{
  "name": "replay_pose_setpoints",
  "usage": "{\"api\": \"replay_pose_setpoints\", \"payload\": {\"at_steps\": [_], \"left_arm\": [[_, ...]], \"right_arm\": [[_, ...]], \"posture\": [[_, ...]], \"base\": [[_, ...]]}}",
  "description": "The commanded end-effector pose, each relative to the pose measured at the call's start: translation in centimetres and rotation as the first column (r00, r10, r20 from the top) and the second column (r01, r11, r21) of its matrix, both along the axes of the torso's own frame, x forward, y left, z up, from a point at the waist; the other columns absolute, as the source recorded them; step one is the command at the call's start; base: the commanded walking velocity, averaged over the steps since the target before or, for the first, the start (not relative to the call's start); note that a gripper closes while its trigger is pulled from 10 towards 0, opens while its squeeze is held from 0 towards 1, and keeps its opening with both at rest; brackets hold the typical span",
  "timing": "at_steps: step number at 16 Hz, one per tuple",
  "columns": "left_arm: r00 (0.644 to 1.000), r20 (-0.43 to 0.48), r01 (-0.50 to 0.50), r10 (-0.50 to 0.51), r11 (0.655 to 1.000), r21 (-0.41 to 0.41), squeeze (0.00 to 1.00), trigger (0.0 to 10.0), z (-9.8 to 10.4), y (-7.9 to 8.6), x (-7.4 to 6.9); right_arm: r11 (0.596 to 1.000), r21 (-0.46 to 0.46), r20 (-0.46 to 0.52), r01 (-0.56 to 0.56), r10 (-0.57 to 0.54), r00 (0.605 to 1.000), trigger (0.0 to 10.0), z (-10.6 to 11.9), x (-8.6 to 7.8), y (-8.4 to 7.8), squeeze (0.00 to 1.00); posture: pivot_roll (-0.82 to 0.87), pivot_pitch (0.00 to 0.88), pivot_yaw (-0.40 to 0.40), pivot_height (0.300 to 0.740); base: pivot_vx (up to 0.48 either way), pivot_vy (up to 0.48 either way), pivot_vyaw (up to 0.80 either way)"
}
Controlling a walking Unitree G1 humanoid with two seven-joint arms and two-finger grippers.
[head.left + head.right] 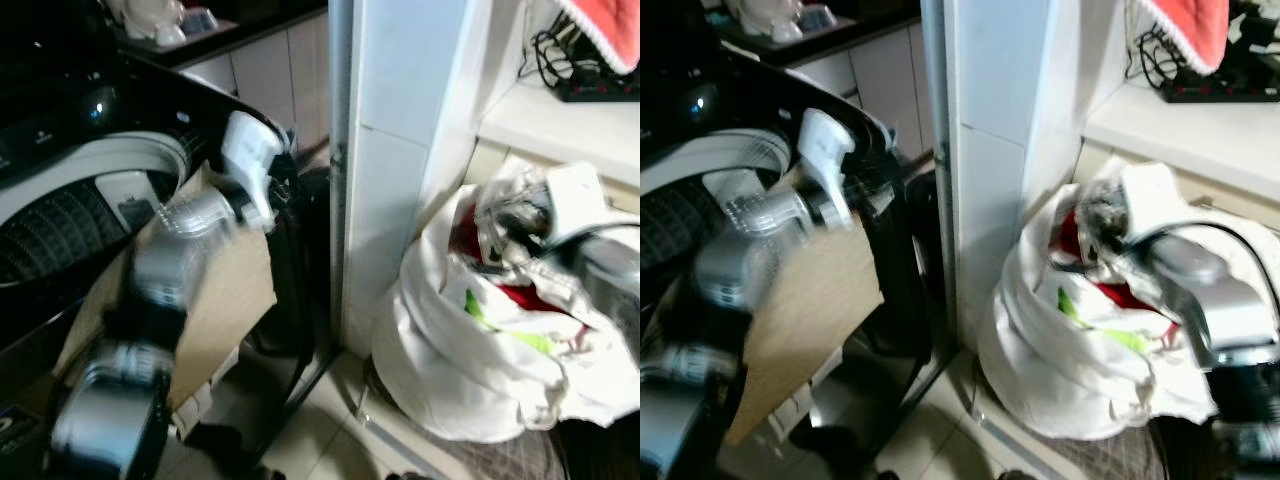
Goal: Clothes washing
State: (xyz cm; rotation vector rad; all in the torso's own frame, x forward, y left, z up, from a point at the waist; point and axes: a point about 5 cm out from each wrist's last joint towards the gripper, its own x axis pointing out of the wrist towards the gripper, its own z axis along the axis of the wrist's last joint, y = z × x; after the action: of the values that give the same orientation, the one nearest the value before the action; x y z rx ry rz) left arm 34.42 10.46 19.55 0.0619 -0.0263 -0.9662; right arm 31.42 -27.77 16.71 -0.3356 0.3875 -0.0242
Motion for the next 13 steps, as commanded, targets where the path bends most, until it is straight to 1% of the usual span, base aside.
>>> {"api": "replay_pose_setpoints", "payload": {"at_steps": [1,2,4,5,6,7,9,10,11,12,13], "left_arm": [[0.996,-0.014,0.085,-0.085,0.996,0.010,0.00,10.0,0.1,-0.6,-1.0],[0.994,-0.030,0.103,-0.103,0.995,0.012,0.00,10.0,-0.2,-1.0,-1.5],[0.993,-0.046,0.109,-0.108,0.994,0.015,0.00,10.0,-0.5,-1.3,-2.0],[0.991,-0.059,0.119,-0.118,0.993,0.019,0.00,10.0,-0.5,-1.4,-2.5],[0.990,-0.065,0.129,-0.127,0.991,0.024,0.00,10.0,-0.5,-1.4,-2.8],[0.988,-0.072,0.137,-0.135,0.990,0.022,0.00,10.0,-0.4,-1.3,-3.1],[0.985,-0.085,0.155,-0.152,0.988,0.021,0.00,10.0,-0.4,-1.2,-3.4],[0.981,-0.095,0.173,-0.170,0.985,0.028,0.00,10.0,-0.6,-1.3,-3.7],[0.972,-0.116,0.212,-0.207,0.977,0.037,0.00,10.0,-0.9,-1.6,-4.2],[0.963,-0.125,0.246,-0.239,0.968,0.042,0.00,10.0,-1.0,-1.8,-4.7],[0.960,-0.127,0.257,-0.250,0.966,0.036,0.00,10.0,-0.9,-2.0,-5.0]], "right_arm": [[0.999,-0.052,0.014,-0.011,0.012,1.000,10.0,-0.2,0.5,-0.5,1.00],[0.997,-0.071,0.016,-0.008,0.009,1.000,10.0,-0.6,0.8,-1.3,1.00],[0.993,-0.114,0.014,-0.017,0.019,1.000,10.0,-1.1,1.3,-2.2,1.00],[0.986,-0.162,0.013,-0.027,0.030,0.999,10.0,-1.4,1.6,-2.8,1.00],[0.980,-0.195,0.015,-0.033,0.037,0.999,10.0,-1.4,1.8,-3.1,1.00],[0.973,-0.226,0.053,-0.040,0.053,0.997,10.0,-0.7,2.1,-3.0,1.00],[0.967,-0.255,0.070,-0.023,0.042,0.997,10.0,-0.3,2.3,-3.1,1.00],[0.957,-0.289,0.052,-0.012,0.029,0.998,10.0,-0.6,2.3,-3.4,1.00],[0.945,-0.328,0.015,-0.010,0.016,1.000,10.0,-1.4,2.2,-3.8,1.00],[0.925,-0.380,-0.026,-0.019,0.010,1.000,10.0,-2.2,2.0,-4.2,0.00],[0.909,-0.417,-0.060,-0.031,0.006,0.998,10.0,-2.9,1.8,-4.6,0.00]], "posture": [[-0.18,0.000,0.088,0.740],[-0.17,0.000,0.088,0.740],[-0.17,0.000,0.088,0.740],[-0.17,0.000,0.088,0.740],[-0.17,0.000,0.088,0.740],[-0.15,0.000,0.083,0.740],[-0.15,0.000,0.083,0.740],[-0.16,0.000,0.087,0.740],[-0.16,0.000,0.089,0.740],[-0.16,0.000,0.090,0.740],[-0.16,0.000,0.089,0.740]], "base": [[0.000,0.000,0.00],[0.000,0.000,0.00],[0.000,0.000,0.00],[0.000,0.000,0.00],[0.000,0.000,0.00],[0.000,0.000,0.00],[0.000,0.000,0.00],[0.000,0.000,0.00],[0.000,0.000,0.00],[0.000,0.000,0.00],[0.000,0.000,0.00]]}}
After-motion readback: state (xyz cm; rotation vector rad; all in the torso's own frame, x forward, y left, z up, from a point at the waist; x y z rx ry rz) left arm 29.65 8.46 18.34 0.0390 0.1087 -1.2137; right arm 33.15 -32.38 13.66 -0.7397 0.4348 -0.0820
